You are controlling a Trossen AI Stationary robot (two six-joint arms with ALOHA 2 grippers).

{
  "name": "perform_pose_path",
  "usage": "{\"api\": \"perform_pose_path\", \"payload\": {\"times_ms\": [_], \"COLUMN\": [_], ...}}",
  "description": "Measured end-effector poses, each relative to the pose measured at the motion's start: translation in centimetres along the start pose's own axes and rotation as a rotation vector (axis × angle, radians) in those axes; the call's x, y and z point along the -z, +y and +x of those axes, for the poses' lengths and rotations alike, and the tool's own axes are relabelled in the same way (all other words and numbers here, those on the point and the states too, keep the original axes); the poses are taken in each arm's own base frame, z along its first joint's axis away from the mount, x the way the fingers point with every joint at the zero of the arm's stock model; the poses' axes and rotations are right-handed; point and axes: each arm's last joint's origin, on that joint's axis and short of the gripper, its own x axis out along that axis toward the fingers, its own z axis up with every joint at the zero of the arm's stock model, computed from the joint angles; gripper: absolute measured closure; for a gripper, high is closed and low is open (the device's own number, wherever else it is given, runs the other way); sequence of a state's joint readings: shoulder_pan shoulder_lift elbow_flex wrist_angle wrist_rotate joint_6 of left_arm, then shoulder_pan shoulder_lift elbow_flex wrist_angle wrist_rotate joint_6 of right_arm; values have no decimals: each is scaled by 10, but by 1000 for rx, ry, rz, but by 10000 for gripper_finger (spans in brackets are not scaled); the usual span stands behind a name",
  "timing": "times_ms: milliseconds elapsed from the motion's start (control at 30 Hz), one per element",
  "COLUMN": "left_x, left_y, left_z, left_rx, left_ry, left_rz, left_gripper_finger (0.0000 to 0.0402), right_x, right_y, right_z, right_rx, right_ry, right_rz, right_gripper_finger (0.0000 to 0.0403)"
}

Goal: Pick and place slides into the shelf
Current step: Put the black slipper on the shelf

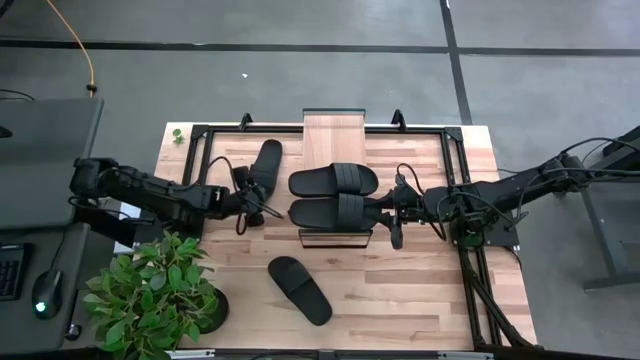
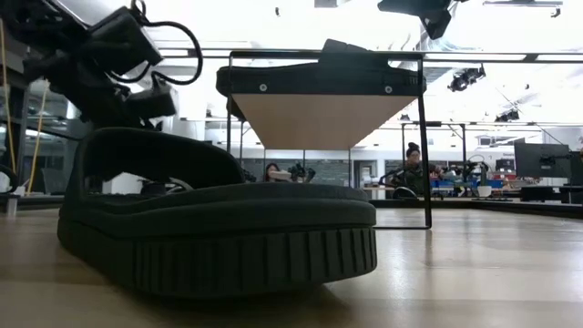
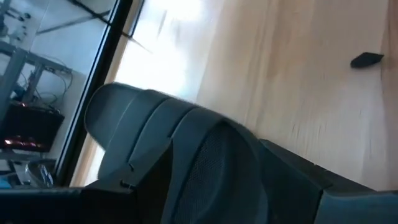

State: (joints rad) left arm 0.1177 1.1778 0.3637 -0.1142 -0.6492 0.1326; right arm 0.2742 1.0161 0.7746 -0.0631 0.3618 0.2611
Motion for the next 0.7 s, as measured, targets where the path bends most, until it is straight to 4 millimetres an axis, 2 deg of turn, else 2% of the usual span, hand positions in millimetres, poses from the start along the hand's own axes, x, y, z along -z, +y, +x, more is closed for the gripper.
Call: {"api": "perform_pose_path", "payload": {"times_ms": [267, 700], "left_x": [4, 4], "left_y": [-10, -15], "left_z": [19, 28], "left_rx": [-188, -255], "left_ry": [87, 98], "left_rz": [122, 157], "left_gripper_finger": [183, 183], "right_x": [0, 1], "right_y": [0, 0], "right_z": [0, 0], "right_rx": [0, 6], "right_ry": [2, 6], "right_rz": [0, 7], "right_gripper_finger": [292, 292]}}
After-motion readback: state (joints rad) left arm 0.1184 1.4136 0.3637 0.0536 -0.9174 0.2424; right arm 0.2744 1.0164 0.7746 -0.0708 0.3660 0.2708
